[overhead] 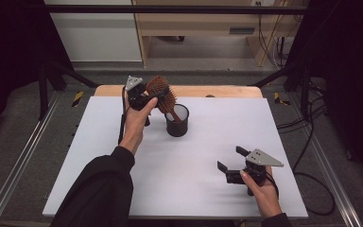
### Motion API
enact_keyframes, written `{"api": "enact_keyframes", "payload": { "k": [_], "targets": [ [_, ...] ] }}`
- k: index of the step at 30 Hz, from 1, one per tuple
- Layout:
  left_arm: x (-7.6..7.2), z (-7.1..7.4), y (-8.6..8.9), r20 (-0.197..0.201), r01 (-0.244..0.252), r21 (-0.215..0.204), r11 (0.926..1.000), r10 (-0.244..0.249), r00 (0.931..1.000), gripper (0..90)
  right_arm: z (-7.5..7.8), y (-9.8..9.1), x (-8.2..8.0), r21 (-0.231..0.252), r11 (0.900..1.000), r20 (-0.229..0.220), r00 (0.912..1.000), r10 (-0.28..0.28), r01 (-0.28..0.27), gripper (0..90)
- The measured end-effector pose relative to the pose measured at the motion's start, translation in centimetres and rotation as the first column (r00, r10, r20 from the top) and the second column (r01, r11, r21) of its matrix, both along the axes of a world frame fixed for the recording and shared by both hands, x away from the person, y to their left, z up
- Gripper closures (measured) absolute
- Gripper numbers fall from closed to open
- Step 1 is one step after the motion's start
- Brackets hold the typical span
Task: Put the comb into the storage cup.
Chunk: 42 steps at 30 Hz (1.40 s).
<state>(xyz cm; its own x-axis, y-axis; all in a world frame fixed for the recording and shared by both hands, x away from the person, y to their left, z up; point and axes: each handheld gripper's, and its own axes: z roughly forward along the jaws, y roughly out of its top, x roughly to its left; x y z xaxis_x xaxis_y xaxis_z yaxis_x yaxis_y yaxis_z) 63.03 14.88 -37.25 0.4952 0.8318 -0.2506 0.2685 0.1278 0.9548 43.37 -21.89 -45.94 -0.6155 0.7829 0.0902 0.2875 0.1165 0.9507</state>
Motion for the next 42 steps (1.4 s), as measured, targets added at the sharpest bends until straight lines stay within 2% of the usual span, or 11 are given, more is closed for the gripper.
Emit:
{"api": "enact_keyframes", "payload": {
  "k": [10, 17, 28, 37, 42],
  "targets": [
    [-0.2, 0.0, 0.3, 0.007, -0.002, -0.002, 1.0000, 0.002, 1.0000, 5.2, 0.0, 0.0, 0.0, 0.000, 1.0000, 0.001, 1.0000, 0.001, -0.001, 5.2],
    [-0.7, 0.0, 0.1, 0.034, -0.021, 0.042, 0.9989, 0.020, 0.9992, 2.0, 0.0, 0.1, 0.0, -0.003, 1.0000, 0.002, 1.0000, 0.004, -0.004, 5.0],
    [-1.2, 0.4, 0.3, 0.050, -0.029, 0.048, 0.9984, 0.026, 0.9984, 1.9, 0.1, 0.1, 0.0, 0.002, 1.0000, 0.008, 0.9999, 0.010, -0.010, 5.0],
    [-2.5, 0.8, 0.6, 0.085, -0.050, 0.092, 0.9945, 0.042, 0.9955, 1.9, 0.0, 0.2, 0.1, 0.002, 0.9996, 0.002, 0.9996, 0.029, -0.029, 4.9],
    [-3.1, 1.1, 1.1, 0.097, -0.053, 0.096, 0.9940, 0.044, 0.9943, 1.9, 0.0, 0.2, 0.2, 0.004, 0.9997, -0.001, 0.9997, 0.025, -0.025, 4.9]
  ]
}}
